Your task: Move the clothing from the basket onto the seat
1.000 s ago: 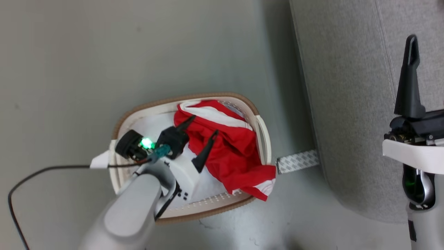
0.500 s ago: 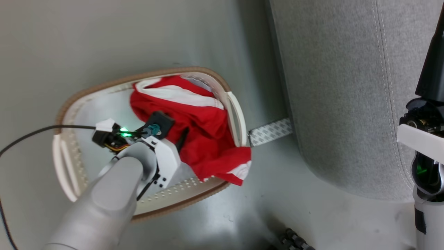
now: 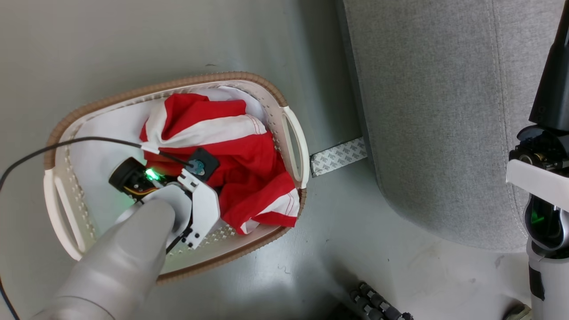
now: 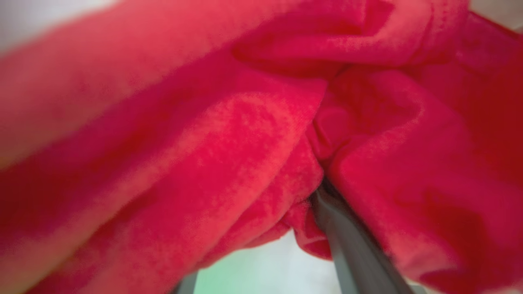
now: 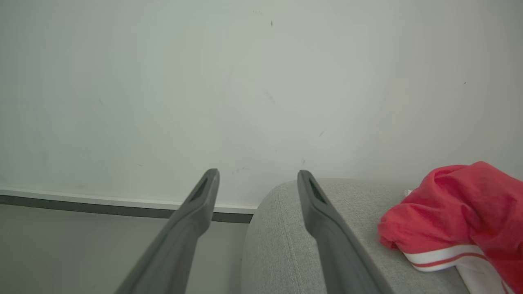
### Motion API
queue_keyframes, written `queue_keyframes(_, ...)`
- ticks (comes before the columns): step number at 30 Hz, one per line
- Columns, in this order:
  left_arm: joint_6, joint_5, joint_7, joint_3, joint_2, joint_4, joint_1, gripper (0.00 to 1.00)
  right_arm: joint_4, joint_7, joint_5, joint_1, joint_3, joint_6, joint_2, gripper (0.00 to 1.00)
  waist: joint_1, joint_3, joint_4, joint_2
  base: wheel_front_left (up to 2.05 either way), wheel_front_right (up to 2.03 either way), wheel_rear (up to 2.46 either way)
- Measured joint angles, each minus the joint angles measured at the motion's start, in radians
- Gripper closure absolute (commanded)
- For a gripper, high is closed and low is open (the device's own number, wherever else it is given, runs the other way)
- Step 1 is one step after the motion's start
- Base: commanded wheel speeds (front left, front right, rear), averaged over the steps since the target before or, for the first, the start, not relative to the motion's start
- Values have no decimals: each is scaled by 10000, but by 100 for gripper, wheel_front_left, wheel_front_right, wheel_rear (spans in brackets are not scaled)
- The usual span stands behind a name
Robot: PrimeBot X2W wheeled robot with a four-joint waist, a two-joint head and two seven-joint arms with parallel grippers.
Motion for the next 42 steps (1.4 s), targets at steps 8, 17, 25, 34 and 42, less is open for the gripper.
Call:
queue_keyframes(8,0,-1095,-520,-943,211,-90,-307,100,121,2,-13,-25,23,0,0,0,-1,64,54,0,0,0,0)
queue_keyframes(17,0,-2128,-1534,-1741,-58,-251,-358,100,405,2,-466,-166,-40,2,17,0,0,-645,316,0,0,0,0)
queue_keyframes(25,0,-3072,-2583,-2104,-865,-529,281,100,961,0,-1166,456,-174,0,21,0,-1,-2342,891,1,0,0,0)
queue_keyframes(34,0,-3754,-2947,-1741,-1177,-1582,1196,100,1801,0,-1292,1382,-121,0,-376,0,-2,-4584,1759,0,0,0,0)
queue_keyframes(42,125,-3467,-2972,-497,-1022,-3256,2237,100,2272,0,-959,2571,-268,0,-811,0,-4,-6563,2510,0,0,0,0)
